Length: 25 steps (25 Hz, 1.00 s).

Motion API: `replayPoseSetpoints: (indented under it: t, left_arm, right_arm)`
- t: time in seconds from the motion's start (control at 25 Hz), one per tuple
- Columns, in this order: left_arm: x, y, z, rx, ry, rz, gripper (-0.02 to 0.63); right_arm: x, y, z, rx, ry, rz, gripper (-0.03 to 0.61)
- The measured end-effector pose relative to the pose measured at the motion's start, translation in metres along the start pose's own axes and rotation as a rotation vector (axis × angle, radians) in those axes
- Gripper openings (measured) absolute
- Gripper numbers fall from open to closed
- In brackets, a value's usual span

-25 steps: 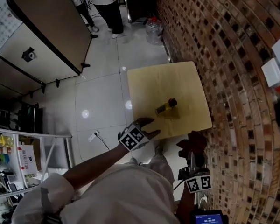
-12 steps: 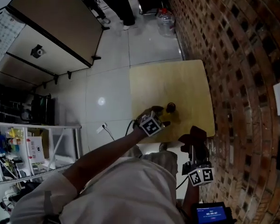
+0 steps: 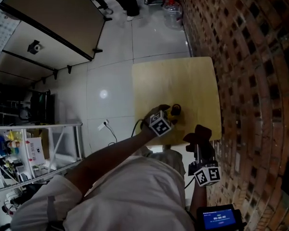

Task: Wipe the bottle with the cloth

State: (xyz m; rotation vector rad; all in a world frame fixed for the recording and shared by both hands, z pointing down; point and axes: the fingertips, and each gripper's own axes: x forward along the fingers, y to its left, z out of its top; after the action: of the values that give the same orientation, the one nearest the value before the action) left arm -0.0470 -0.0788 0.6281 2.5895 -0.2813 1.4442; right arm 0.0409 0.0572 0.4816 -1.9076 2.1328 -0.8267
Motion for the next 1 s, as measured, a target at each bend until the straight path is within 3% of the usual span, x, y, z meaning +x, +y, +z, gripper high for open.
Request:
replayPoseSetpoints:
  t: [0.12, 0.36, 0.68, 1.0]
  left_arm:
    - [0.016, -0.003, -0.002, 0.009, 0.038, -0.004, 0.344]
    - [0.034, 0.001, 0.004, 0.115, 0.057, 0.019, 0.321]
    - [0.041, 0.001, 0.004, 0.112, 0.096, 0.049, 0.237]
    - [0.038, 0.004, 0.006, 0.058, 0.113, 0.038, 0.213]
  right_arm:
    - [-0.003, -0.004, -0.006, 0.003, 0.014, -0.005, 0.078]
    - [0.007, -0.015, -0.010, 0.027, 0.028, -0.029, 0.080]
    - [0.009, -0.038, -0.018, 0.071, -0.004, -0.065, 0.078]
    - [0.010, -0.049, -0.026, 0.100, -0.024, -0.082, 0.078]
